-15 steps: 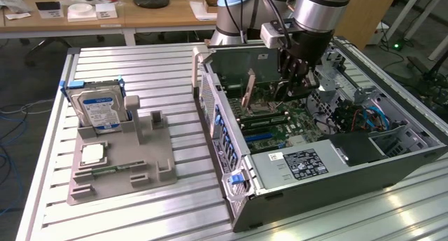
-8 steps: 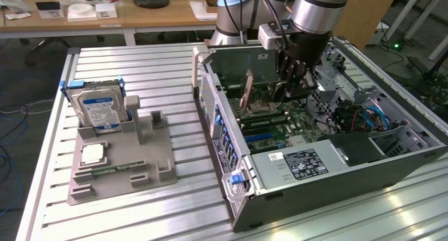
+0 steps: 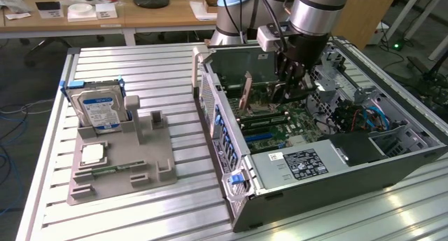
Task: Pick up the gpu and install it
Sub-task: 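Insert the gpu into the slot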
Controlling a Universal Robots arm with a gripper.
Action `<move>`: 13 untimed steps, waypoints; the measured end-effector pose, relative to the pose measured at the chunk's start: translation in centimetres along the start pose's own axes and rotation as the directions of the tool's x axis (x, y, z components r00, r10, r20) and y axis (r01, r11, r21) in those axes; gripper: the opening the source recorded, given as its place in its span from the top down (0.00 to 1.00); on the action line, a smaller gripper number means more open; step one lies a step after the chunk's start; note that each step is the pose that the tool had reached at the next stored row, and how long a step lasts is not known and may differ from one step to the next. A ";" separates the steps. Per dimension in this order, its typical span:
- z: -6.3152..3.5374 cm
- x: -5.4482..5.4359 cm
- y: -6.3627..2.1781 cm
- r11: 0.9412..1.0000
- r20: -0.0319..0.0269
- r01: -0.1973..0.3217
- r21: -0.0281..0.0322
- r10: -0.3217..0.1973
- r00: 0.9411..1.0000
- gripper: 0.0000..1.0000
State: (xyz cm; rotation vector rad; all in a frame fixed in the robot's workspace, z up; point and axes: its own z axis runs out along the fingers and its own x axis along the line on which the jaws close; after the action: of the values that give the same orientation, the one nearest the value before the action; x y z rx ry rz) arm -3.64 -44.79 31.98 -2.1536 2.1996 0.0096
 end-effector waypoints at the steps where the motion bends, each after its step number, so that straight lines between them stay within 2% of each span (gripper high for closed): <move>1: 0.01 0.0 0.01 1.000 0.000 0.000 0.000 0.000 1.000 0.72; 7: 0.28 0.1 0.22 1.000 0.000 0.000 0.000 0.000 1.000 0.72; 13: 1.07 0.2 0.28 1.000 0.000 0.000 -0.002 0.000 1.000 0.72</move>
State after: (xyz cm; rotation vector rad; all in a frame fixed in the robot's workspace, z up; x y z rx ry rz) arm -3.89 -44.89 30.89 -2.1549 2.2005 0.0115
